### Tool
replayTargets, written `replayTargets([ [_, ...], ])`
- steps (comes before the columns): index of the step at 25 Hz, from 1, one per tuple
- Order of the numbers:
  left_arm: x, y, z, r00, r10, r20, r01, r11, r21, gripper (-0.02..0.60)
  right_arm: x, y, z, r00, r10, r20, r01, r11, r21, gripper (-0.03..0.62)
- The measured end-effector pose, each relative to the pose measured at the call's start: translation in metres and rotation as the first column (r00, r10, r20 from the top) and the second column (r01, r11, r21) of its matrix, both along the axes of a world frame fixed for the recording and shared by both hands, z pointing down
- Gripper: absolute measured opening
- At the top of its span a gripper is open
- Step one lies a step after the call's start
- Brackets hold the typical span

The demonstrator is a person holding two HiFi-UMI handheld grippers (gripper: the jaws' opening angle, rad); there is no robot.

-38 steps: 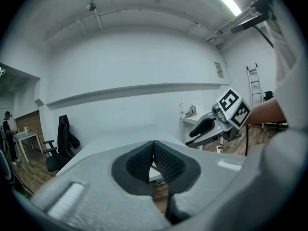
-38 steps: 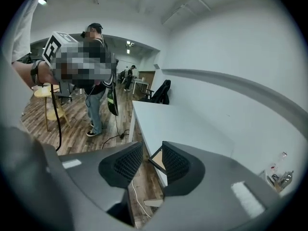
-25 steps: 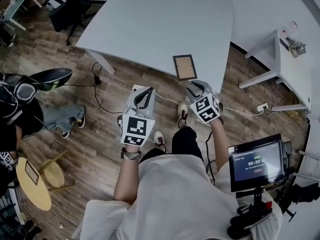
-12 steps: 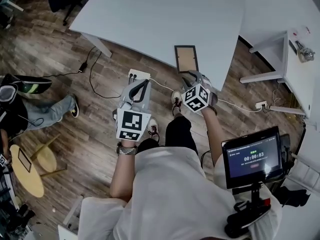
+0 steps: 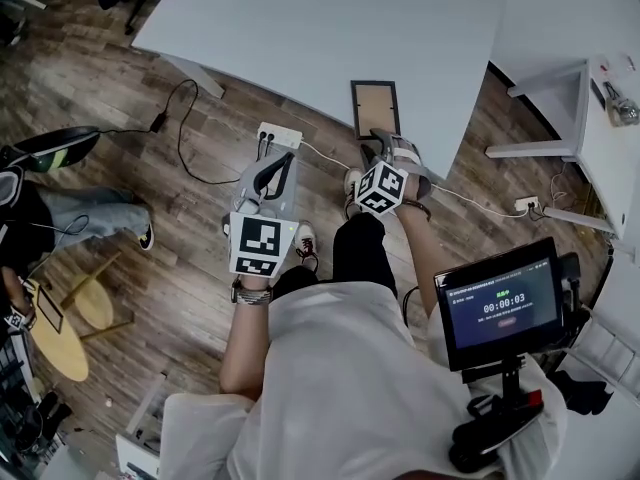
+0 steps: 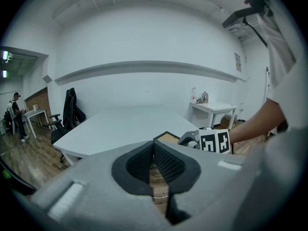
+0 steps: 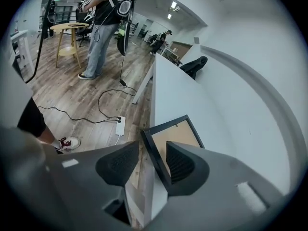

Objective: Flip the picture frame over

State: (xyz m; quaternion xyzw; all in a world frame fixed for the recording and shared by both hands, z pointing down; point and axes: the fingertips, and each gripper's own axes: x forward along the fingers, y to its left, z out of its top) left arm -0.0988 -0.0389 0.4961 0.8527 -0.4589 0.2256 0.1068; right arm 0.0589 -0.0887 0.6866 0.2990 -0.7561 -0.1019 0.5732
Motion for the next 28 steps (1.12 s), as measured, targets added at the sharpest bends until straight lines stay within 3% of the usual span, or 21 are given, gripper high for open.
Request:
replayTargets([
  [11, -0.008, 0.015, 0.013, 0.998, -0.055, 0.006, 0.055, 0.998, -0.043, 0.003, 0.001, 0.000, 0.003, 0.996, -0.053, -0.067, 0.061, 0.989, 0.135, 0.173],
  [13, -0.009, 0.016, 0.015, 0.998, -0.061, 0.006, 0.062, 0.997, -0.051, 0.003, 0.001, -0.003, 0.000, 0.997, -0.049, -0.056, 0.056, 0.989, 0.135, 0.129],
  [19, -0.006, 0.015, 0.020, 0.999, -0.048, 0.007, 0.049, 0.997, -0.060, 0.003, 0.000, -0.003, -0.003, 0.997, -0.058, -0.053, 0.062, 0.994, 0.089, 0.124],
  [28, -0.010, 0.001, 0.019, 1.000, -0.021, 0.001, 0.021, 0.999, -0.049, 0.003, -0.009, -0.015, -0.034, 0.999, -0.041, 0.001, 0.041, 0.994, 0.099, 0.084],
])
